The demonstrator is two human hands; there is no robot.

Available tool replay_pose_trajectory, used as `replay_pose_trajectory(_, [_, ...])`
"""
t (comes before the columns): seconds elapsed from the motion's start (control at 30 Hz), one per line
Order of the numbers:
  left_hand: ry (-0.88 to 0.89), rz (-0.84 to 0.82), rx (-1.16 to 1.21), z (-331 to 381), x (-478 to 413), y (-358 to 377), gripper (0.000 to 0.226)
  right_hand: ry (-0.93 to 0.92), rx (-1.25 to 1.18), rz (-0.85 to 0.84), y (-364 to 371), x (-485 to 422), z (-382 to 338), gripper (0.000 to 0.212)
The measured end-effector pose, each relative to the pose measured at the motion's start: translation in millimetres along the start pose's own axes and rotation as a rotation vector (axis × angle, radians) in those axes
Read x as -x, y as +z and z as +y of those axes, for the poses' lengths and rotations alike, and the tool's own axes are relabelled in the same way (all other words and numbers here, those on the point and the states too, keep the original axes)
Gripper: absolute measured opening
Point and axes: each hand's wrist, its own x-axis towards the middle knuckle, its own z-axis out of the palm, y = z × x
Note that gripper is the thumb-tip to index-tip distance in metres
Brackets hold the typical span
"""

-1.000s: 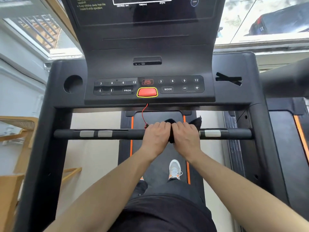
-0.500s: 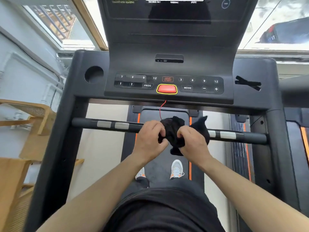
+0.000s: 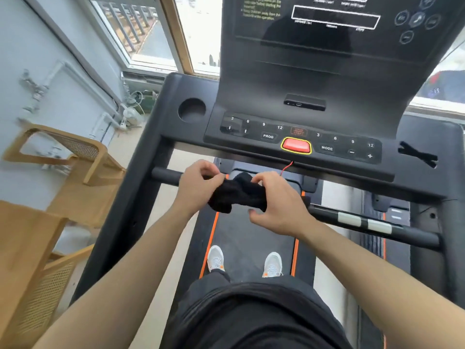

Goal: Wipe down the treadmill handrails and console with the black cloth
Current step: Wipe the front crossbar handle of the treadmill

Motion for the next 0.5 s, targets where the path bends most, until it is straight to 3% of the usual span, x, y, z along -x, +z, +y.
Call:
replay_pose_trajectory(0.07, [0.101,0.054,-0.170,-11,-9,-12,0.011,0.068,0.148,-0.033,12,-12,-6,0.068])
replay_pose_trajectory(0.13, [0.158,0.000,-0.338,-24,-18,-21,0.014,0.113,0.352,-0.118,25,-20,-7,0.073])
replay_pose_trajectory(0.2, [0.268,0.015,-0.604,-36,-25,-23,0.016,0.096,0.498,-0.193,36,-21,-5,0.066])
replay_pose_trajectory(0.27, [0.444,0.056,-0.764,-41,-24,-17,0.024,0.074,0.539,-0.158,43,-20,-1,0.057])
replay_pose_trajectory(0.4, [0.602,-0.336,-0.945,-46,-10,13,0.055,0.071,0.501,-0.051,56,-10,2,0.050])
replay_pose_trajectory(0.5, [0.619,-0.342,-0.966,-58,-18,24,0.048,0.050,0.438,0.008,58,-6,8,0.042])
